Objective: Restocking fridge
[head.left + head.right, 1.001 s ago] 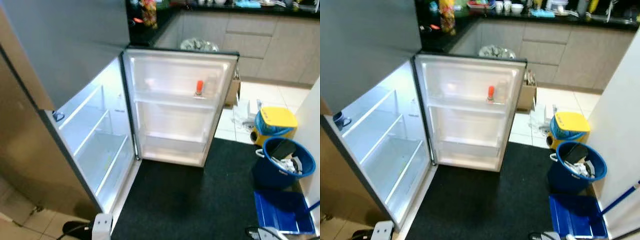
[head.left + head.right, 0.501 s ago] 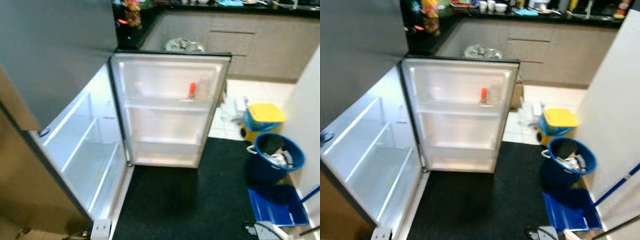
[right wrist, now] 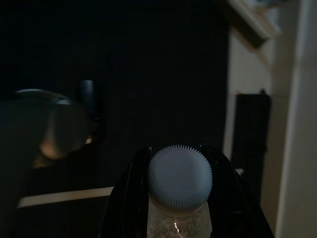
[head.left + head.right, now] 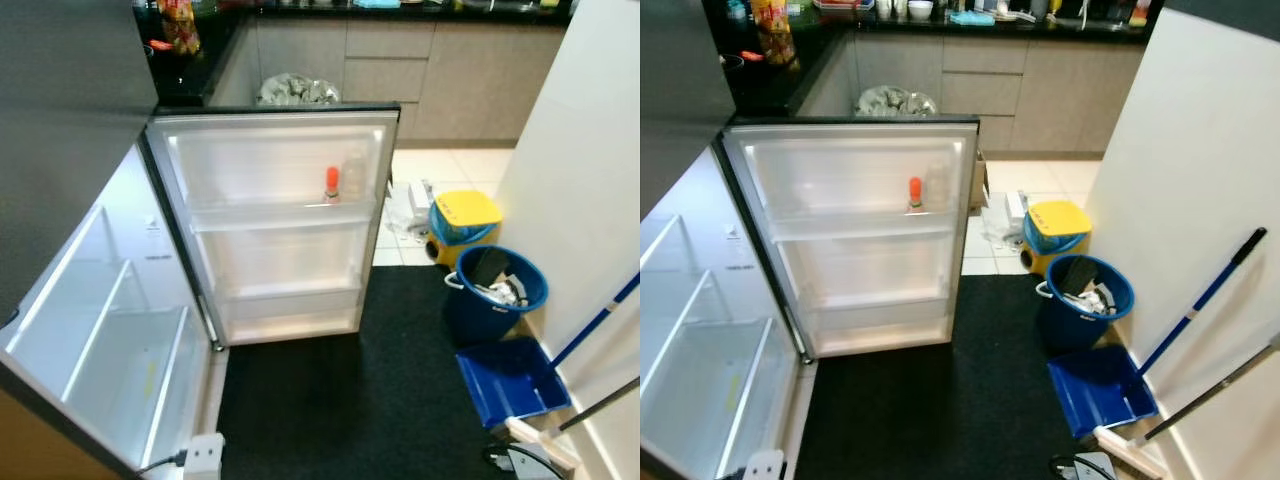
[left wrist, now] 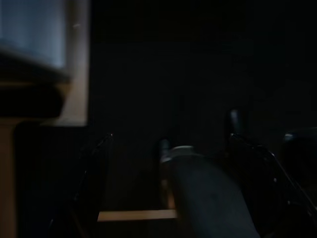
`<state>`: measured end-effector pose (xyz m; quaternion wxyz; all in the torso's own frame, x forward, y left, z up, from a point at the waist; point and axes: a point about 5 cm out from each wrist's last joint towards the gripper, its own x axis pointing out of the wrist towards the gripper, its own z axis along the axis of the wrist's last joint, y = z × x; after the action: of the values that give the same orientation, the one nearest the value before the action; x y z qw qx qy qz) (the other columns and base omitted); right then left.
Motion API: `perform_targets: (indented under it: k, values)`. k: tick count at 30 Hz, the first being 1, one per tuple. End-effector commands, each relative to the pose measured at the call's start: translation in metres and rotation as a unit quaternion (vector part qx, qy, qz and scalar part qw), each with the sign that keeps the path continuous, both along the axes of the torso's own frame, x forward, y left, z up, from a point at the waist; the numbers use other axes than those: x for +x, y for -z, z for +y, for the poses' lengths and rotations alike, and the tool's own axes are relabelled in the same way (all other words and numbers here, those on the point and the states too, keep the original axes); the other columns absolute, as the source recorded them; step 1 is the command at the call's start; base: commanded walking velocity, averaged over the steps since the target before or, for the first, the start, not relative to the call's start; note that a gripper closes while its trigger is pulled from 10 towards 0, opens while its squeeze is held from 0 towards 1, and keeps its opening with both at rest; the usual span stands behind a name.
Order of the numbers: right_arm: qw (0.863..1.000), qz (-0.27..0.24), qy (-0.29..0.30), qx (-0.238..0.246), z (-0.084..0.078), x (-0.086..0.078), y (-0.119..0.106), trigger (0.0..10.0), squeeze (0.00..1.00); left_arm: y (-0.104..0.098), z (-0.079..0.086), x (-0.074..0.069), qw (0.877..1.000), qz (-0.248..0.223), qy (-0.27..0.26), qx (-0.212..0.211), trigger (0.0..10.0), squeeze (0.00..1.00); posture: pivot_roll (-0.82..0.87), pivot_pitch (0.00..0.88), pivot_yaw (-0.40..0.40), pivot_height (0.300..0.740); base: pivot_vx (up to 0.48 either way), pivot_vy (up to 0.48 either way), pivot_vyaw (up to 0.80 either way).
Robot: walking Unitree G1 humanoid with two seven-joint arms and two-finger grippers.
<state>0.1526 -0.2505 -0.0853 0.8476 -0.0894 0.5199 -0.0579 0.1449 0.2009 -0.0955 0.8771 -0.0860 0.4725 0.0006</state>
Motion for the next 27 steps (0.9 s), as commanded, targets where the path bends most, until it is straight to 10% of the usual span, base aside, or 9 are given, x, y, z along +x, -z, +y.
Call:
perform_targets:
  k: [1,27]
  values:
    - [1.000,0.000,-0.001,0.000,0.0003,-0.0001,0.0001,10.0,0.00,0.0011,-0.0041,-0.0012,1.000,0.004,0.009,-0.004,10.0,0.00,-0.01,0.037,0.015,0.740,0.000,0.000,0.00]
    - [1.000,0.002,-0.006,-0.001,0.0017,-0.0017,0.0011,10.0,0.00,0.0010,-0.0093,-0.0005,1.000,-0.005,0.002,-0.018,10.0,0.00,-0.01,0.044,0.018,0.740,0.216,0.000,0.00]
